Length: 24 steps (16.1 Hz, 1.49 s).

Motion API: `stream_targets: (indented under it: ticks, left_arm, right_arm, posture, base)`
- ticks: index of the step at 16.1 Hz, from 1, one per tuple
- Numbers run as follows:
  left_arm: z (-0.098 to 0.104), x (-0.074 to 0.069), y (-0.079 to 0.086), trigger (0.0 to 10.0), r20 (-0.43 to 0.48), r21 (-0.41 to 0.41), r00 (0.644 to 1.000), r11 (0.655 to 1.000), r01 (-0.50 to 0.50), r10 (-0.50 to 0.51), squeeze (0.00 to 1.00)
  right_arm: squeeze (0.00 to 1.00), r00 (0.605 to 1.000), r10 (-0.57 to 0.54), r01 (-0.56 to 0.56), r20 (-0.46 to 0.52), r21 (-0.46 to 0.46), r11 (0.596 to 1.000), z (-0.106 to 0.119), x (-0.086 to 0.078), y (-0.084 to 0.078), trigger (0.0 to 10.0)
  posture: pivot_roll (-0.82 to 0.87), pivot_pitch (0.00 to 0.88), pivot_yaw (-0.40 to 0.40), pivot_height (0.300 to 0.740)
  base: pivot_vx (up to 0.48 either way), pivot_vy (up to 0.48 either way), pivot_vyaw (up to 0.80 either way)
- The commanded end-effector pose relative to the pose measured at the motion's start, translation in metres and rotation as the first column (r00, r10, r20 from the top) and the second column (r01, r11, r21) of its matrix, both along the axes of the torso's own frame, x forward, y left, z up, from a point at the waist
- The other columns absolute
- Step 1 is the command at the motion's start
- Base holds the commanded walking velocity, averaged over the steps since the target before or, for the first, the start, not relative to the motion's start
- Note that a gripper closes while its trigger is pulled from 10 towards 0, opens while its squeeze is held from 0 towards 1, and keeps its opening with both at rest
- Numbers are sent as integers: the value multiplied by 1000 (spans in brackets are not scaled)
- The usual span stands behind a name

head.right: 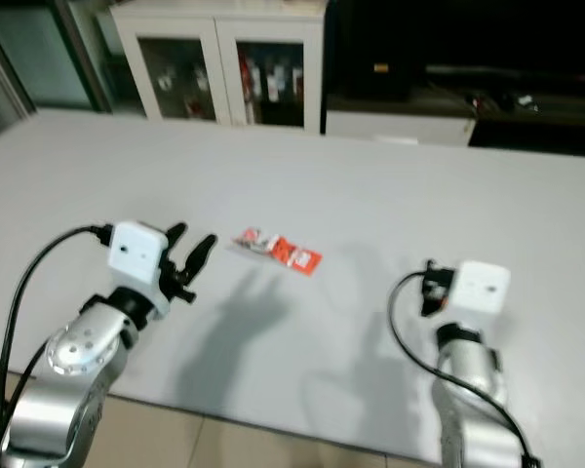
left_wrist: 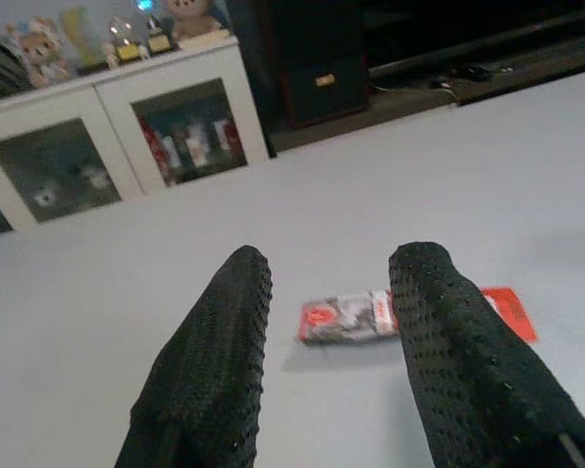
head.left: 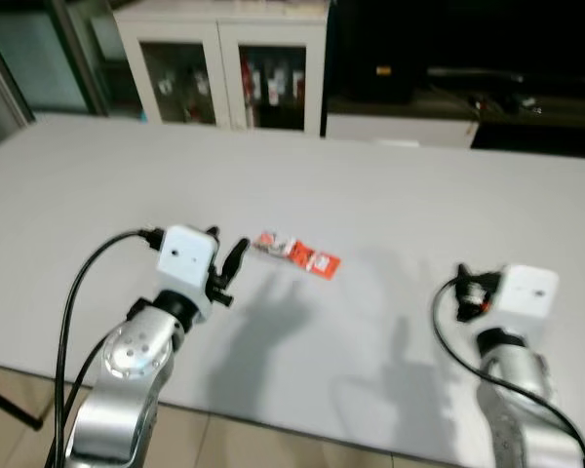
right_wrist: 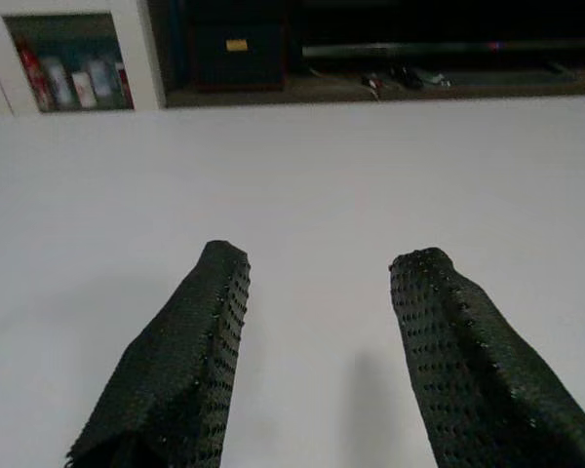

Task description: Picking trash to rubbish bin

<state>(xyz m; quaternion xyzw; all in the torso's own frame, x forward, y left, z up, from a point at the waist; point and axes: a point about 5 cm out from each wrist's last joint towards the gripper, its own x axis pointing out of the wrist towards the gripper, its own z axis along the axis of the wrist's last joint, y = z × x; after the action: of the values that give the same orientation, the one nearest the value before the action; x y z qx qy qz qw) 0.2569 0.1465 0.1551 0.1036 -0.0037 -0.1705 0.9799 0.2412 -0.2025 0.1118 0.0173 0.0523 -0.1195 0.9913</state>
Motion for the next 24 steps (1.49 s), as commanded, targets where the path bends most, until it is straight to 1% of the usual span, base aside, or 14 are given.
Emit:
stream_targets:
  ticks: [1,5,6,7,8,9,10,11,12,14,15,18,21,24]
  left_arm:
    - [1,3,7,10000,3,10,1000,1000,-11,11,0]
    - [1,9,5,10000,-1,10,1000,1000,7,-7,0]
    - [0,10,3,10000,-15,-19,1000,1000,25,-25,0]
    - [-2,11,0,10000,-54,-13,996,997,72,-73,0]
    - [-4,14,-4,10000,-64,13,984,986,165,-164,0]
    - [-8,19,-3,10000,-99,46,959,961,272,-267,1000]
    - [-11,25,0,10000,-133,116,941,938,326,-311,1000]
    - [-14,29,3,10000,-157,138,937,932,334,-313,1000]
    - [-17,38,8,10000,-187,173,935,927,334,-302,1000]
    - [-16,59,15,10000,-193,221,928,908,357,-318,1000]
    - [-15,65,15,10000,-193,229,923,899,373,-334,1000]
    - [-11,88,6,10000,-208,257,881,845,469,-426,1000]
    - [-16,102,-5,10000,-250,289,846,797,530,-471,1000]
    - [-13,113,-16,10000,-232,281,859,814,508,-456,1000]
  right_arm:
    - [0,999,28,-28,25,19,999,5,1,9,10000]
    - [0,999,24,-24,26,14,1000,6,-1,7,10000]
    - [0,999,27,-28,26,10,1000,6,-1,7,10000]
    - [0,999,36,-36,21,-6,999,7,-1,8,10000]
    - [0,999,51,-51,9,-9,999,5,-1,10,10000]
    - [0,996,94,-94,4,9,996,5,-1,15,10000]
    - [0,989,145,-145,16,28,989,6,-1,21,10000]
    - [0,986,163,-164,20,34,986,7,-1,23,10000]
    - [0,980,197,-198,24,47,979,9,-2,27,10000]
    - [0,961,276,-276,14,58,959,9,-3,35,10000]
    - [0,955,296,-296,9,60,953,9,-4,36,10000]
    - [0,944,331,-330,-6,53,943,9,-7,36,10000]
    - [0,945,327,-326,-17,45,944,12,-14,31,10000]
    - [0,950,313,-312,-20,38,949,14,-18,26,10000]
  posture:
    - [-35,0,8,740]
    - [-47,0,16,740]
    - [-48,0,15,740]
    - [-47,0,10,740]
    - [-46,0,5,740]
    - [-48,0,3,740]
    - [-50,0,0,740]
    - [-51,0,0,740]
    - [-58,0,-3,740]
    - [-63,0,-7,740]
    - [-64,3,-10,740]
    - [-79,13,-14,740]
    - [-122,17,-7,740]
    - [-162,19,3,740]
  base:
    - [334,0,0]
    - [319,0,0]
    - [0,0,0]
    - [0,0,0]
    - [0,0,0]
    - [0,0,0]
    - [0,0,0]
    - [0,0,0]
    - [0,0,0]
    - [0,0,0]
    - [0,0,0]
    - [0,0,0]
    - [0,0,0]
    - [0,0,0]
